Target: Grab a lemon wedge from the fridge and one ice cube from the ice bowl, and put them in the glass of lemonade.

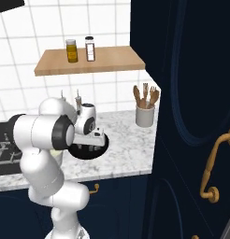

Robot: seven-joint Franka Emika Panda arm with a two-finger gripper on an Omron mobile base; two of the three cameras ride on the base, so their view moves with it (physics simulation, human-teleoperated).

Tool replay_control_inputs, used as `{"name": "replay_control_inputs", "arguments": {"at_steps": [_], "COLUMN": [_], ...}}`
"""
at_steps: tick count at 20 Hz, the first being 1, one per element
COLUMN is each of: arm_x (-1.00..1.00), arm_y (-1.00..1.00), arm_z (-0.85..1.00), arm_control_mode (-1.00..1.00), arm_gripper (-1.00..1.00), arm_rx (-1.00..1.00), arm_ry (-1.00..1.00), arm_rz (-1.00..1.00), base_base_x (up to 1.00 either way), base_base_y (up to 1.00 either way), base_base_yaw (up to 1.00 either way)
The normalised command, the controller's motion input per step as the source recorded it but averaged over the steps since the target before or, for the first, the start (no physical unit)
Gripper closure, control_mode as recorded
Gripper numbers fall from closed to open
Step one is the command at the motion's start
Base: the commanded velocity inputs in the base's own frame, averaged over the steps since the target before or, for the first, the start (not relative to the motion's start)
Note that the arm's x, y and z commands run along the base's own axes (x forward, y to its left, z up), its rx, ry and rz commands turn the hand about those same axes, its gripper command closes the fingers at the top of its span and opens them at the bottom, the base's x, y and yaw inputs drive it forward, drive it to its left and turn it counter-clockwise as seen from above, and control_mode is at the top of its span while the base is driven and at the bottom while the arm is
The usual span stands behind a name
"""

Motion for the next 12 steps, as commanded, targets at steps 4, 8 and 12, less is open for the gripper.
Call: {"name": "replay_control_inputs", "arguments": {"at_steps": [4,8,12], "arm_x": [0.03,0.00,0.02], "arm_y": [0.01,0.10,0.13], "arm_z": [-0.20,-0.34,-0.06], "arm_control_mode": [-1.00,-1.00,-1.00], "arm_gripper": [-1.00,-1.00,-1.00], "arm_rx": [0.00,0.00,0.00], "arm_ry": [0.00,0.00,0.00], "arm_rz": [0.00,0.00,0.00], "base_base_x": [0.00,0.00,0.00], "base_base_y": [0.00,0.00,0.00], "base_base_yaw": [0.00,0.00,0.00]}}
